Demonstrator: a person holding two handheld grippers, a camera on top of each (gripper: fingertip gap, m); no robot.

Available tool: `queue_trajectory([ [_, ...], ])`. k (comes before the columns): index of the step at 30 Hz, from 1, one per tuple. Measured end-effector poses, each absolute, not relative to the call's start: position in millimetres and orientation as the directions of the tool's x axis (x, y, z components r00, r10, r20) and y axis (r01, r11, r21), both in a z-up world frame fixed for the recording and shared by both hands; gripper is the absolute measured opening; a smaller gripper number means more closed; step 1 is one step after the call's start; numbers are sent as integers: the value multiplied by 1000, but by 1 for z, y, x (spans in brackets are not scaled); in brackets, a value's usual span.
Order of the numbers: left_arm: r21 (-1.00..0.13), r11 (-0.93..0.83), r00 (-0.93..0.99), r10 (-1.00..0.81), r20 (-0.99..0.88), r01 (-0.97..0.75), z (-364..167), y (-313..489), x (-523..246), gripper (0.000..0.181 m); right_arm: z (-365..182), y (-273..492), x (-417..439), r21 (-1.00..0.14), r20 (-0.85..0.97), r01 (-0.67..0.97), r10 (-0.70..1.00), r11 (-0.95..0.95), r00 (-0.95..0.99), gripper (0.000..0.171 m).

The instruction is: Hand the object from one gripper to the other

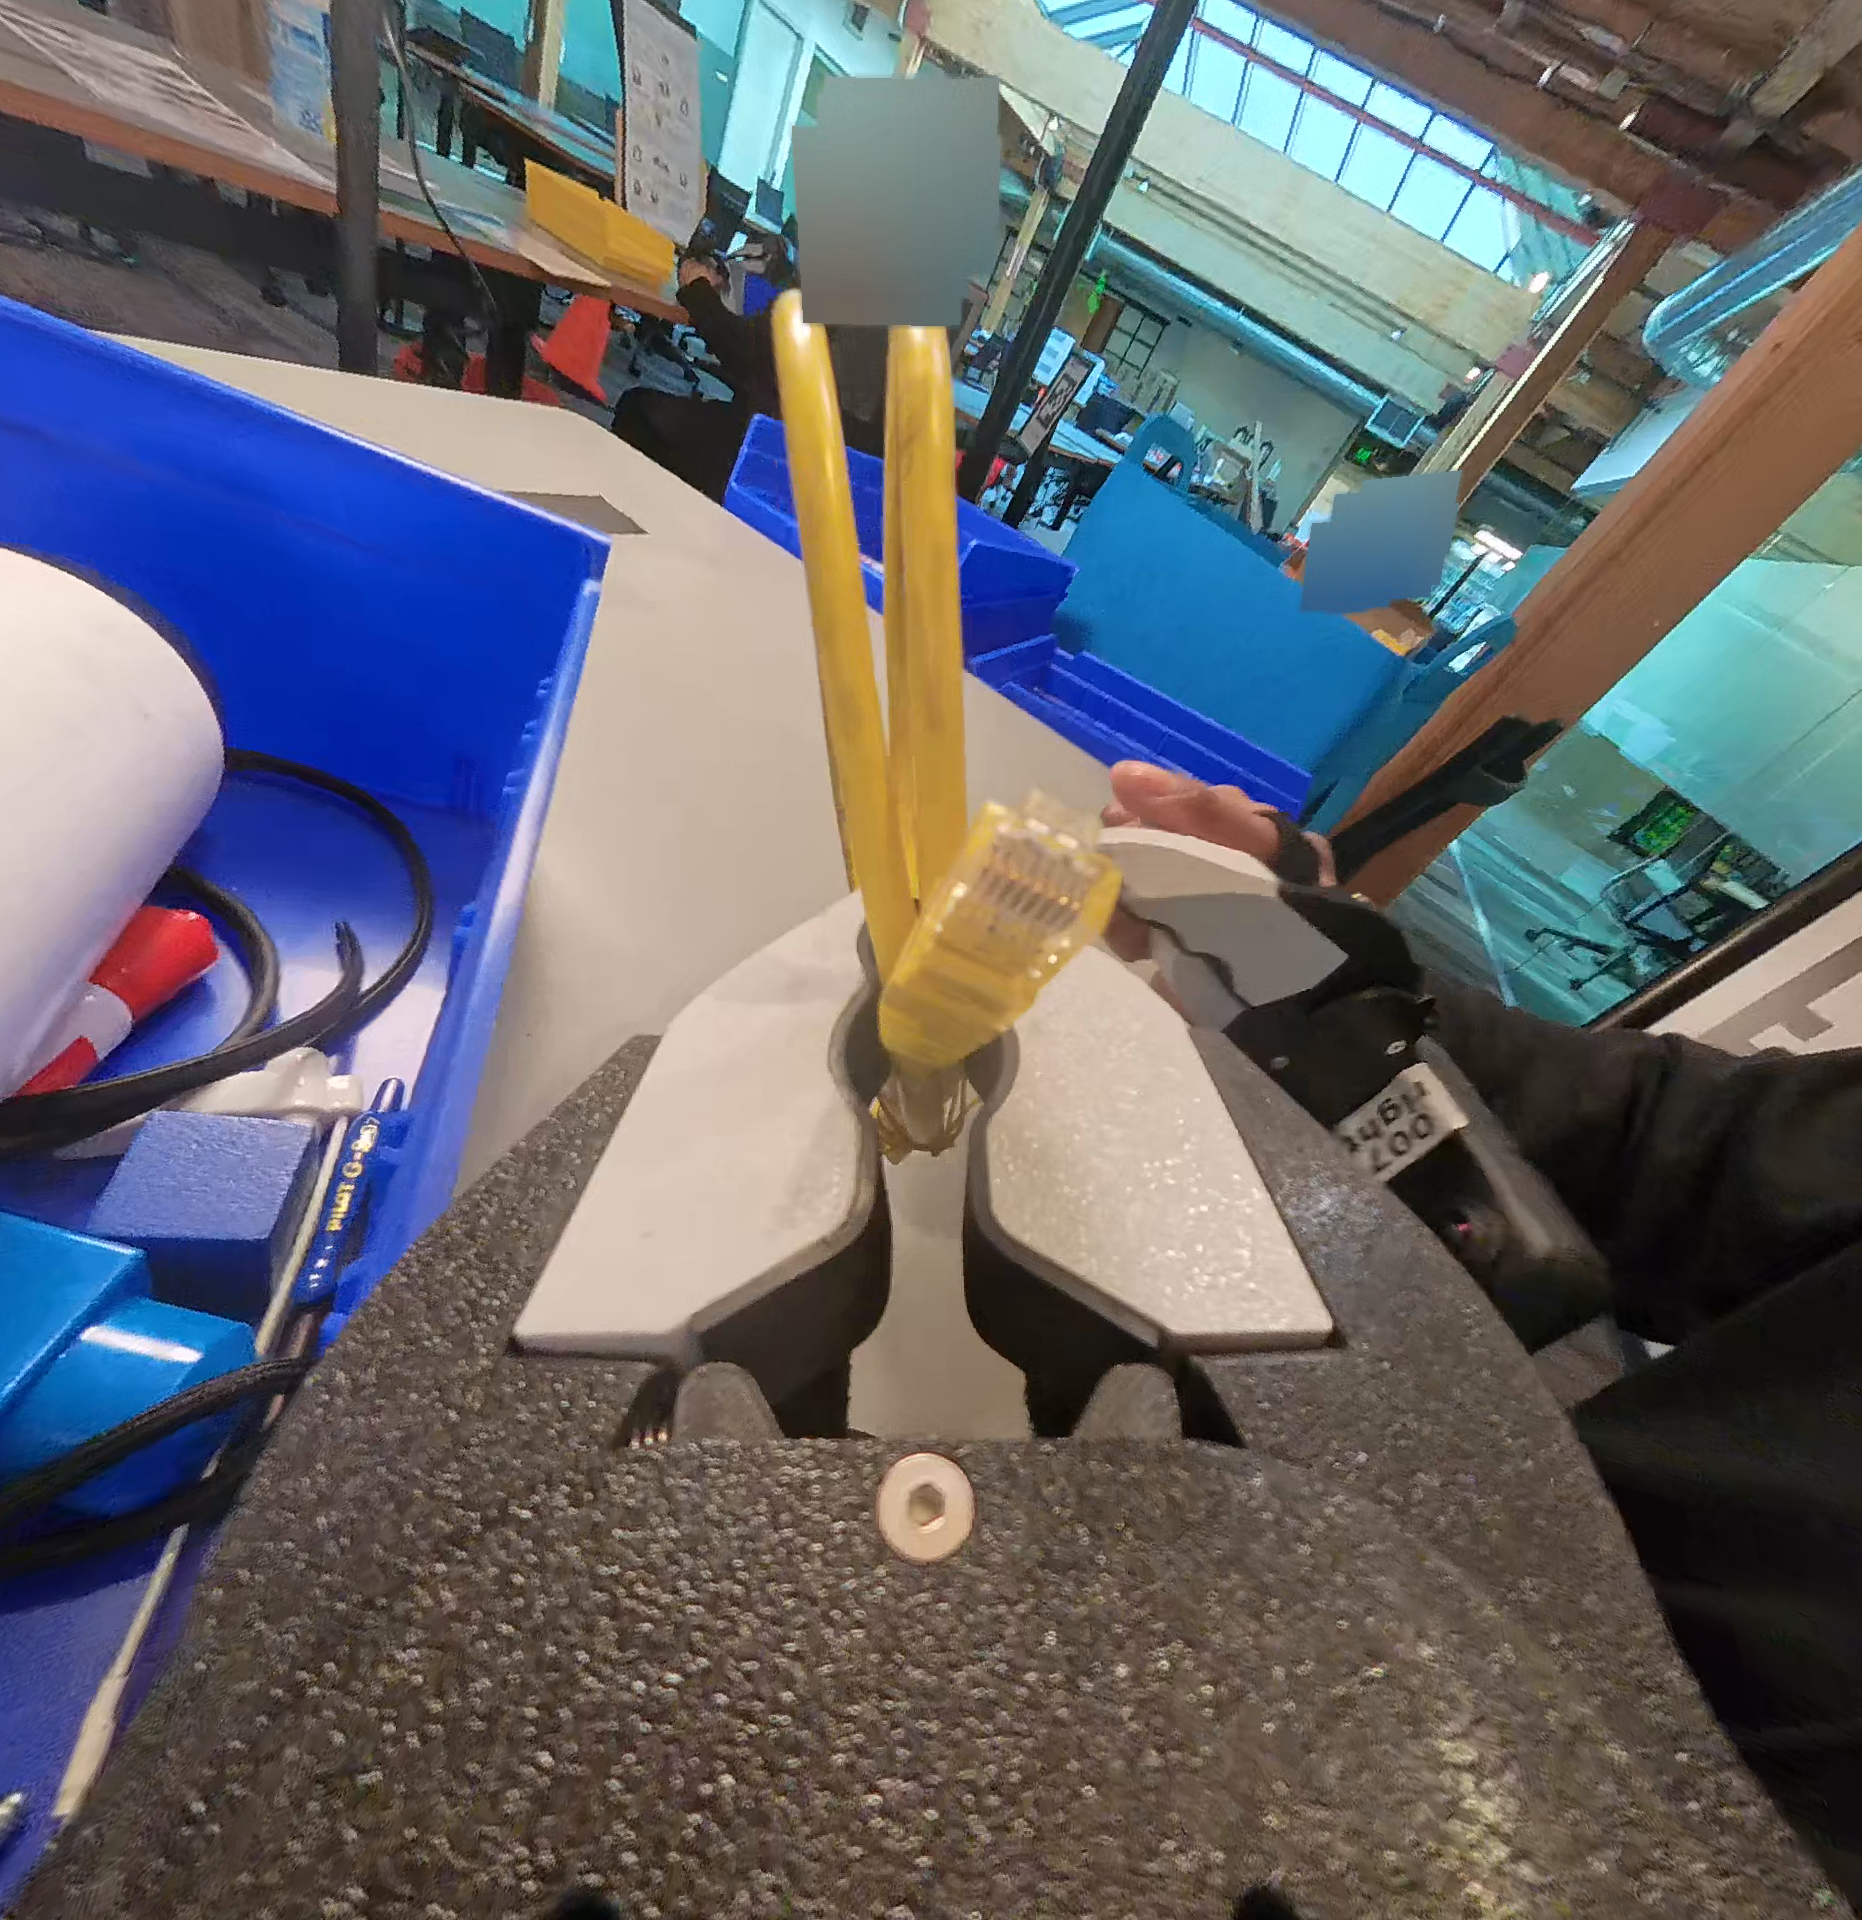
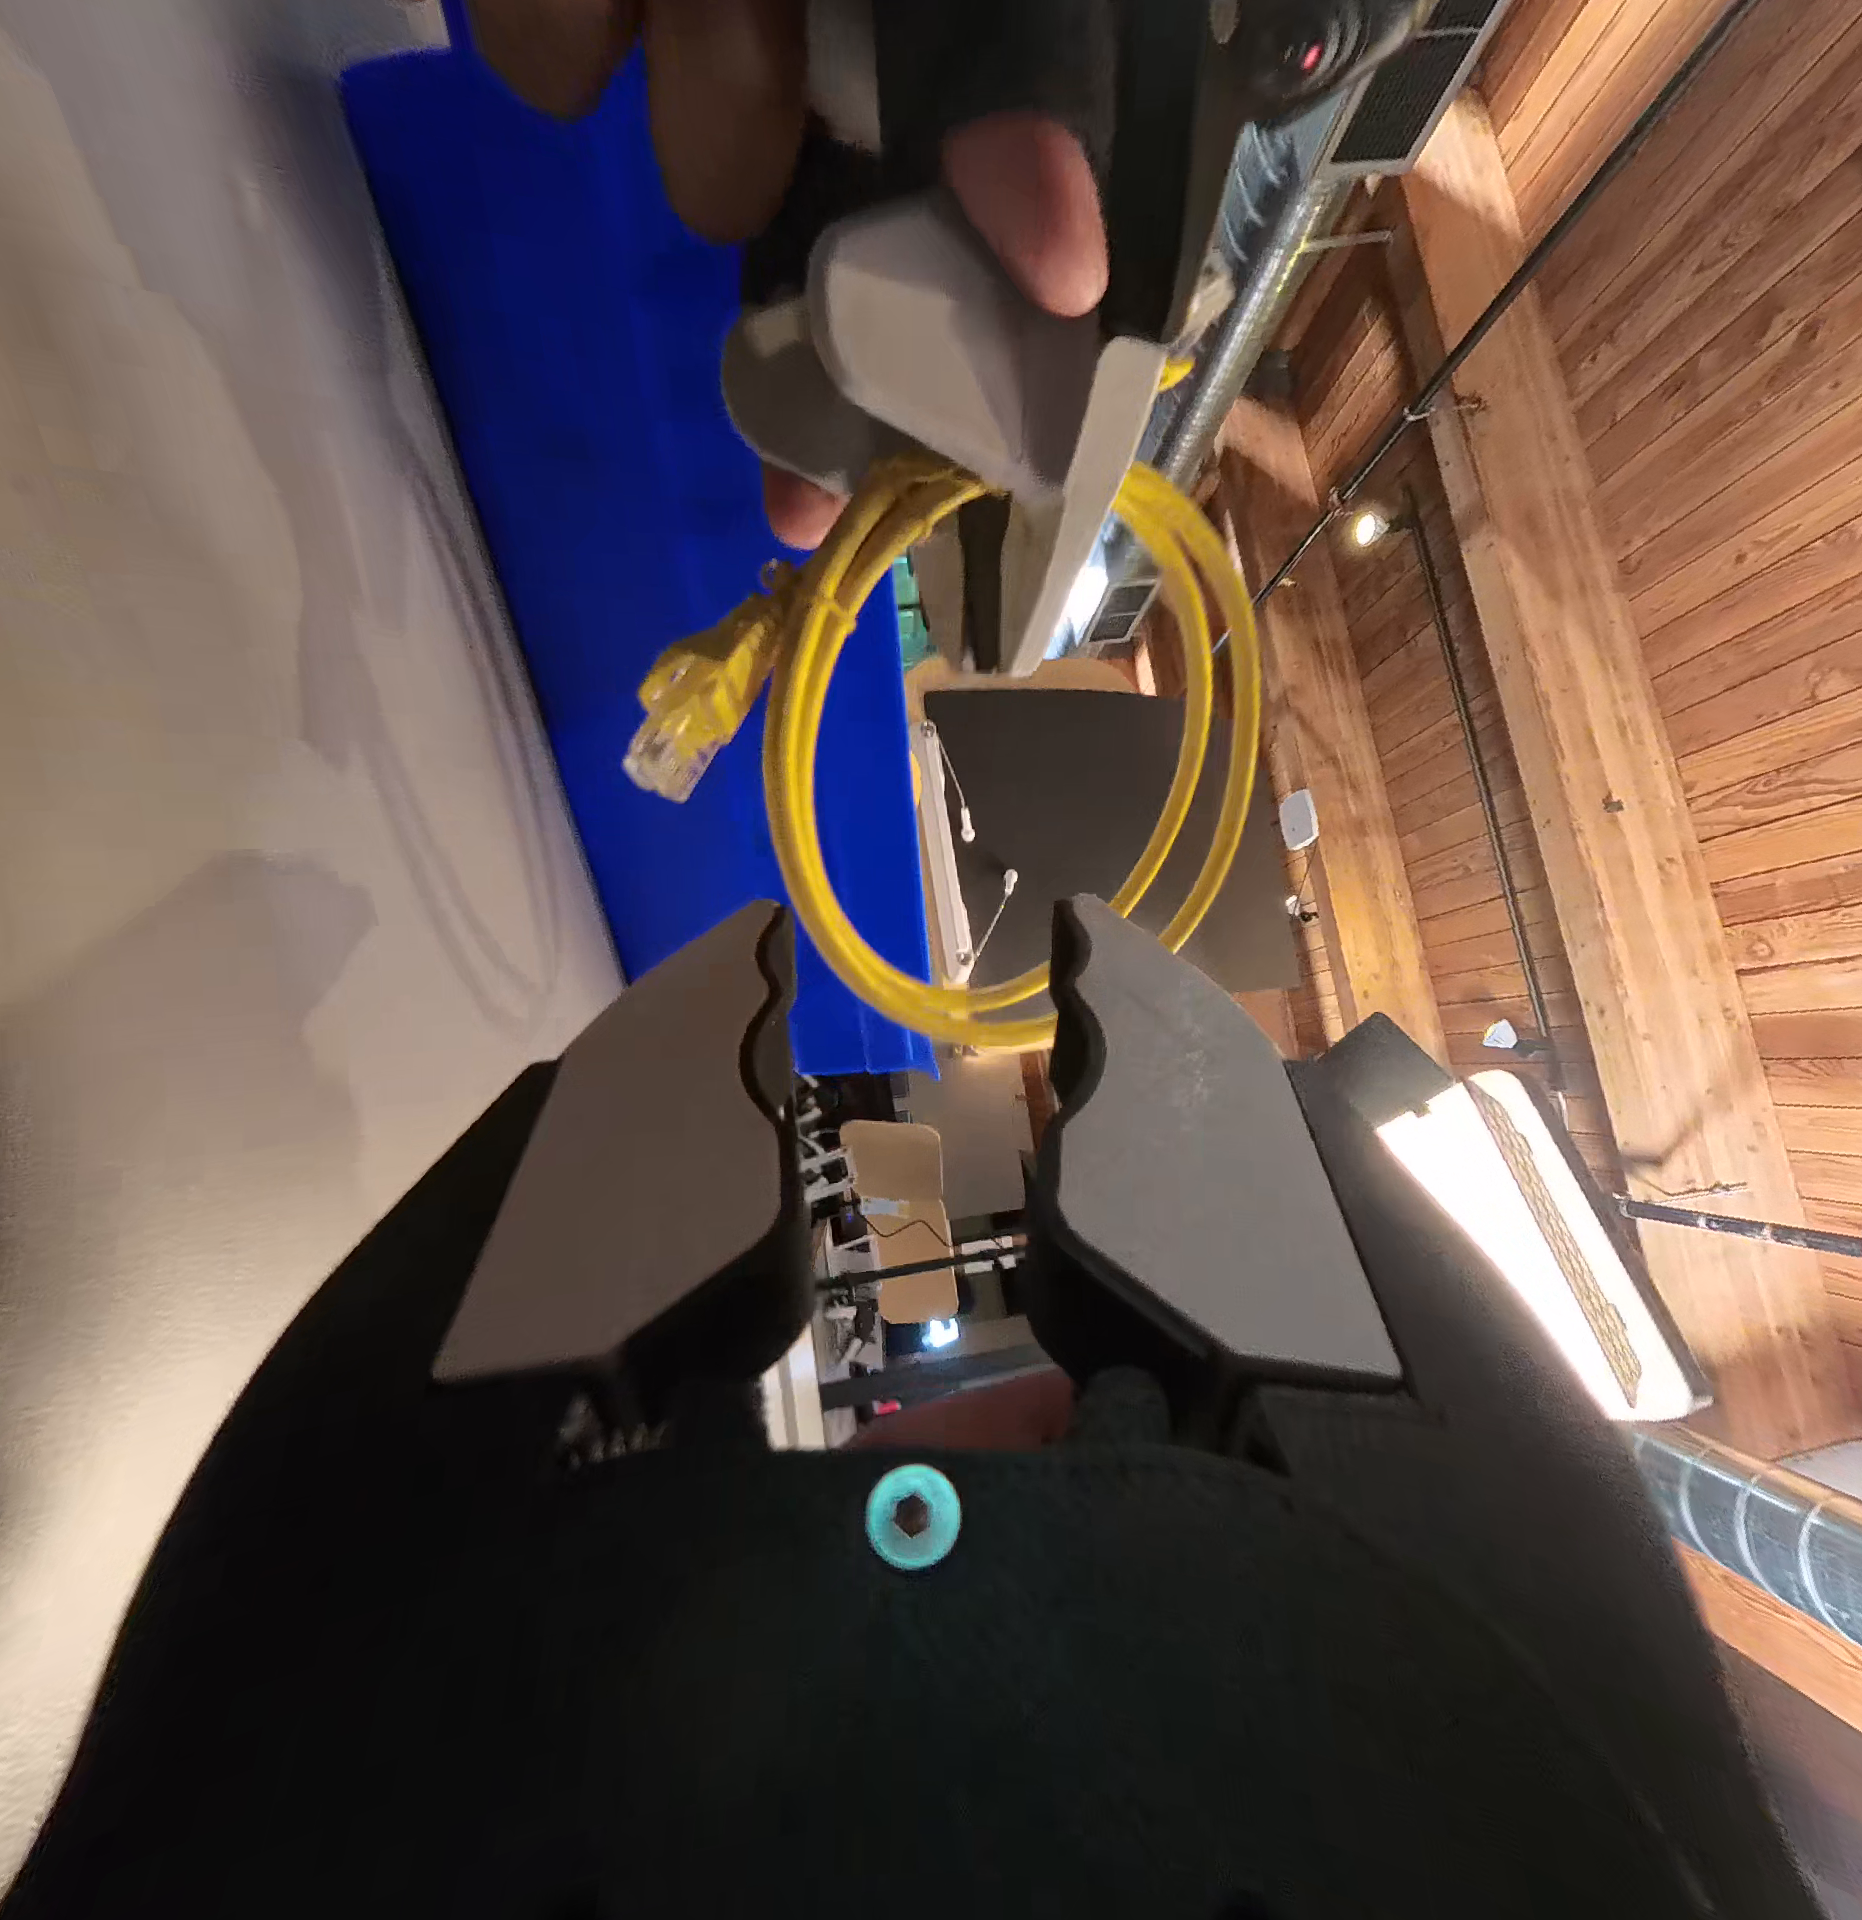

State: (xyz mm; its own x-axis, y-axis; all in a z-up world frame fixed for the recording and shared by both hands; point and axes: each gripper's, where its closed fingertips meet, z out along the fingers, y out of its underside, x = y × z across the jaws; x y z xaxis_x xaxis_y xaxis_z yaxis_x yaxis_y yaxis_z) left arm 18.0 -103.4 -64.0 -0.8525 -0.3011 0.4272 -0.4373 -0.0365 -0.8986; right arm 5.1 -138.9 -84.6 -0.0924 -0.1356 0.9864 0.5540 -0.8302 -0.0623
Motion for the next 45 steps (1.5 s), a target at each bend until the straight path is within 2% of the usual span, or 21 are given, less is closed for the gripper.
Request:
queue_trajectory([
  [5,-828,-75,-812,-162,560,-556,-57,-109,7,10,-92,-142,24,6,987,487,-73,-874,-143,50],
  [7,-817,-66,-810,-108,577,-573,-55,-111,0,11,-88,-141,28,-6,981,479,-97,-878,-166,35],
  [8,-816,-66,-811,-85,579,-575,-53,-112,-4,11,-86,-140,29,-24,979,482,-118,-876,-165,14],
  [9,-819,-69,-817,-60,574,-570,-49,-112,-6,11,-84,-140,30,-48,978,491,-140,-870,-153,7],
  [11,-856,-75,-856,-50,515,-511,-42,-111,-9,13,-81,-141,31,-121,973,510,-203,-852,-108,6],
  [15,-960,-35,-945,-168,280,-278,-33,-102,0,44,-72,-153,33,-368,918,531,-389,-764,77,5],
  [17,-979,-27,-963,-173,206,-204,-29,-100,-2,55,-69,-157,31,-490,865,529,-464,-693,193,5],
  [23,-996,2,-971,-224,82,-85,-29,-99,1,67,-58,-175,26,-804,593,426,-594,-413,543,5],
  [28,-997,60,-957,-289,26,-45,-41,-102,9,73,-42,-179,1,-953,298,283,-513,-109,805,5],
  [33,-996,83,-955,-298,9,-35,-47,-106,8,74,-32,-172,-26,-993,36,65,-276,98,960,5],
  [37,-990,35,-967,-220,127,-138,-47,-110,-1,71,-41,-160,-48,-987,-117,-109,-60,116,991,5],
  [38,-986,42,-971,-183,152,-163,-50,-111,-6,62,-43,-157,-50,-985,-134,-129,-38,111,990,5],
  [39,-982,58,-976,-134,169,-178,-52,-113,-13,44,-45,-154,-49,-985,-140,-136,-39,106,989,5],
  [40,-980,77,-980,-95,176,-183,-55,-113,-19,21,-48,-153,-47,-986,-141,-136,-53,95,989,5],
  [41,-980,89,-981,-96,168,-177,-56,-113,-20,8,-50,-152,-43,-988,-137,-130,-84,85,987,5],
  [44,-981,149,-979,-184,93,-121,-64,-111,-9,5,-59,-161,-10,-998,-56,-57,-317,8,947,6],
  [45,-980,160,-973,-216,80,-115,-65,-110,-6,5,-63,-166,1,-999,23,2,-411,-52,911,14],
])
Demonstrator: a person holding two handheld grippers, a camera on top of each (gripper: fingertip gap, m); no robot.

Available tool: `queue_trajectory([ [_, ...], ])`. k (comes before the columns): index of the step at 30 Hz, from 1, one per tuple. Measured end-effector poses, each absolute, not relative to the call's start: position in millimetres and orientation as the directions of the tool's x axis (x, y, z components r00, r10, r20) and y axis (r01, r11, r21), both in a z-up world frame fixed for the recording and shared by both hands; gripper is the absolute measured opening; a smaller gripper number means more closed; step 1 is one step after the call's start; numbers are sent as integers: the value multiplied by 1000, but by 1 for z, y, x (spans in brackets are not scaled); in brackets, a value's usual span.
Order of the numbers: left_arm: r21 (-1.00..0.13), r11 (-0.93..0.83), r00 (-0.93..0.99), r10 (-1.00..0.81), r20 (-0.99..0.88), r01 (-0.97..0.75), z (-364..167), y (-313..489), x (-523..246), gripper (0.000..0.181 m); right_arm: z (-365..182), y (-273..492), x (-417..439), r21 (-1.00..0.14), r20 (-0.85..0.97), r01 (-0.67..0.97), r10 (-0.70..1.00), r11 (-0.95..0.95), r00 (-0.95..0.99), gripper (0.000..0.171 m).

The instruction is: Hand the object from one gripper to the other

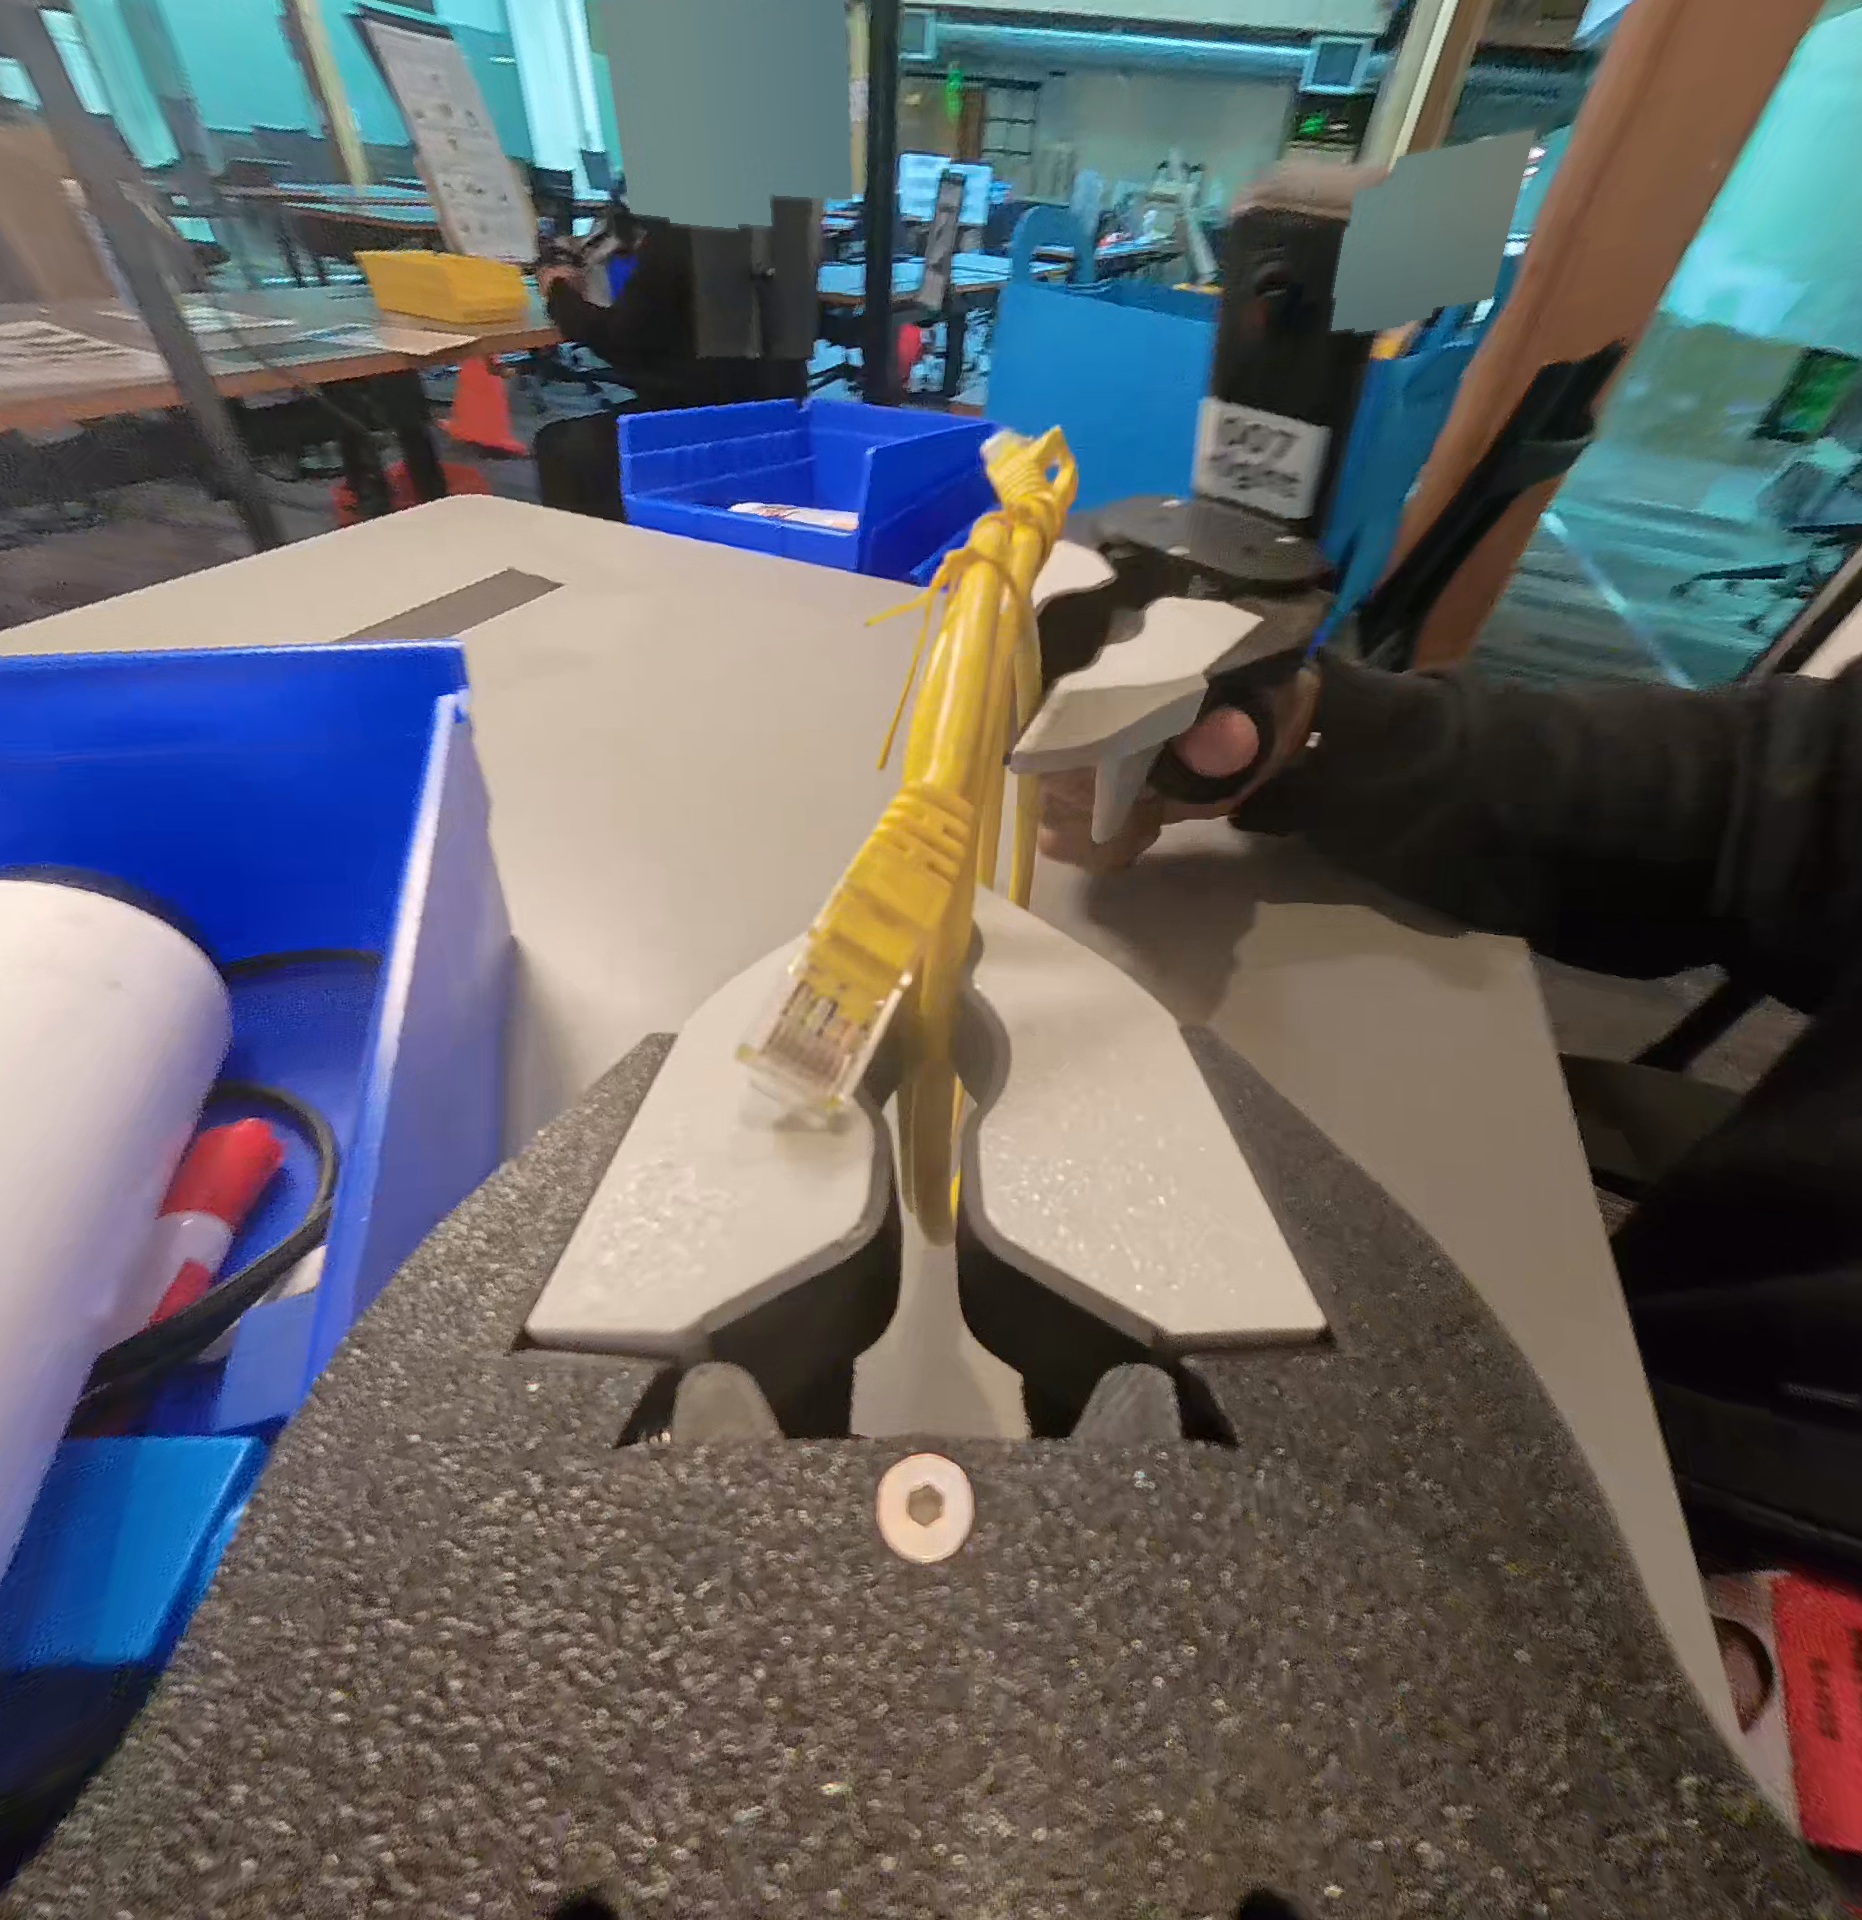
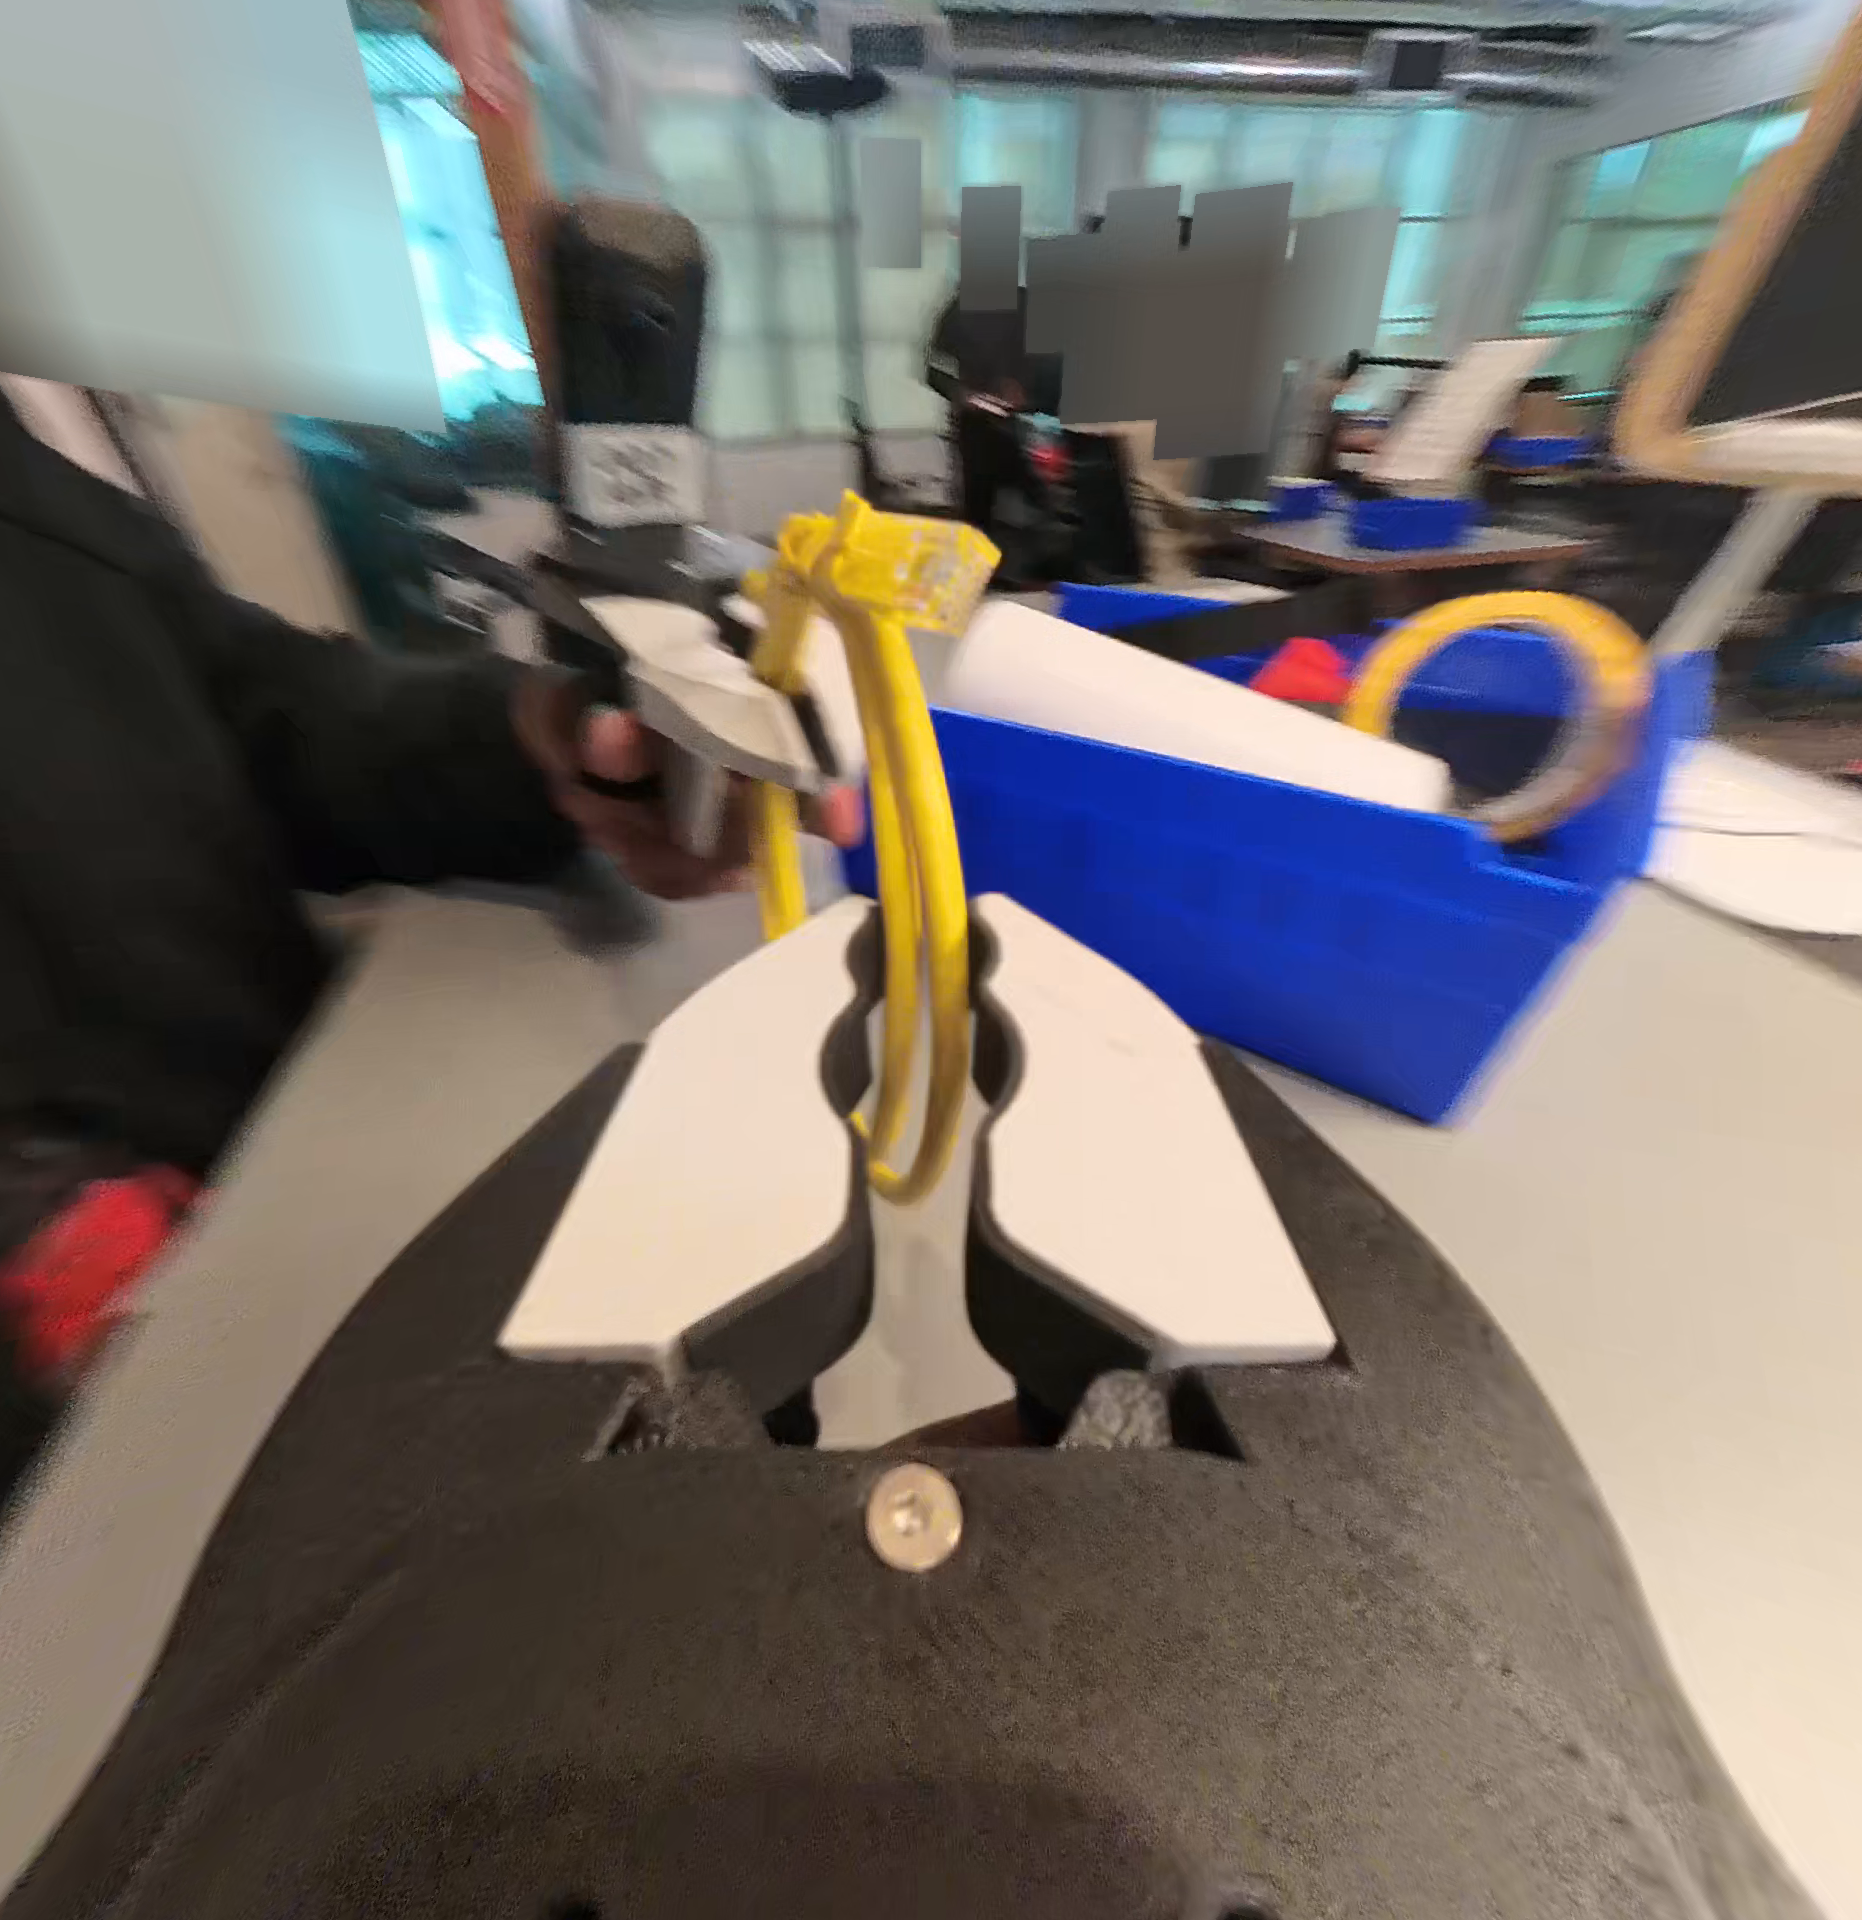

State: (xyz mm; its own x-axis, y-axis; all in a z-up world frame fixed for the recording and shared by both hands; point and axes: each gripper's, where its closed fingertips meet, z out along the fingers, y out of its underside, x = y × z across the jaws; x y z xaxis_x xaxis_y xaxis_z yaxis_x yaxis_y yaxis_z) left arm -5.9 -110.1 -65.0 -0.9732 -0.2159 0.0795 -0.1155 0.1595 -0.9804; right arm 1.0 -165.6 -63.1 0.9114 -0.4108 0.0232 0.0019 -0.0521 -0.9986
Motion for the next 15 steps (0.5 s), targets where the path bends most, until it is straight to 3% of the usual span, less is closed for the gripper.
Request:
queue_trajectory([
  [3,-974,160,-950,-292,110,-161,-69,-108,4,4,-62,-179,18,-938,341,230,-582,-259,738,42],
  [7,-955,133,-912,-355,205,-266,-77,-105,15,4,-49,-185,20,-727,683,450,-616,-518,393,50],
  [12,-941,152,-890,-399,221,-302,-86,-106,18,4,-45,-166,13,-471,865,527,-488,-707,118,49],
  [15,-937,165,-892,-393,223,-307,-89,-112,12,4,-48,-154,17,-401,898,504,-436,-765,53,49],
])
